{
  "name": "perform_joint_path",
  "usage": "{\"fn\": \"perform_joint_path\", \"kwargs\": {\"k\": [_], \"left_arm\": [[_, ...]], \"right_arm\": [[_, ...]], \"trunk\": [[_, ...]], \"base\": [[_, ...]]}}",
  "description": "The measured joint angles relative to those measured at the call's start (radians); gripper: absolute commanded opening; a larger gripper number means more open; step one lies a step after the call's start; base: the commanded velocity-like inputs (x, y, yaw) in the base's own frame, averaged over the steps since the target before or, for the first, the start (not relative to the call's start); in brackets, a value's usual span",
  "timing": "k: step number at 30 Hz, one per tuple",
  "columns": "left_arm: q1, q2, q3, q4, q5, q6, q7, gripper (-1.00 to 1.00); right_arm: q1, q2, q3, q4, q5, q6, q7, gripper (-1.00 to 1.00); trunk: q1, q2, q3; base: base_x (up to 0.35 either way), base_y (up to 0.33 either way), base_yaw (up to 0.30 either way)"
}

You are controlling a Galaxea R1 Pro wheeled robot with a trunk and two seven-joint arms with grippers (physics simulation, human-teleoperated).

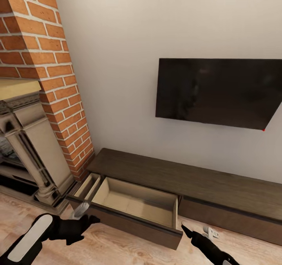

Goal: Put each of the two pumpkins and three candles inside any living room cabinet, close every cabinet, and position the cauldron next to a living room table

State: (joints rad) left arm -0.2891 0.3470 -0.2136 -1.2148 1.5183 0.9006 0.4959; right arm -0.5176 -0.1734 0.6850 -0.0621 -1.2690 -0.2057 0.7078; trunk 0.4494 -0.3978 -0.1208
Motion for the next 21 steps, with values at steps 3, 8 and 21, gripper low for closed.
{"fn": "perform_joint_path", "kwargs": {"k": [3, 8, 21], "left_arm": [[0.000, -0.025, 0.003, 0.049, -0.157, -0.069, -0.005, 1.00], [0.000, -0.068, -0.004, 0.154, -0.323, -0.192, -0.008, 1.00], [0.011, -0.114, -0.004, 0.265, -0.434, -0.410, -0.015, 1.00]], "right_arm": [[0.000, 0.005, 0.000, -0.006, 0.062, -0.002, -0.157, 1.00], [0.000, 0.048, 0.002, -0.014, 0.133, -0.002, -0.386, 1.00], [0.000, 0.073, 0.001, -0.015, 0.176, 0.007, -0.484, 1.00]], "trunk": [[0.000, 0.000, 0.000], [0.000, 0.000, 0.000], [0.000, 0.000, 0.000]], "base": [[0.000, 0.000, 0.003], [0.000, 0.000, 0.000], [-0.004, 0.000, 0.000]]}}
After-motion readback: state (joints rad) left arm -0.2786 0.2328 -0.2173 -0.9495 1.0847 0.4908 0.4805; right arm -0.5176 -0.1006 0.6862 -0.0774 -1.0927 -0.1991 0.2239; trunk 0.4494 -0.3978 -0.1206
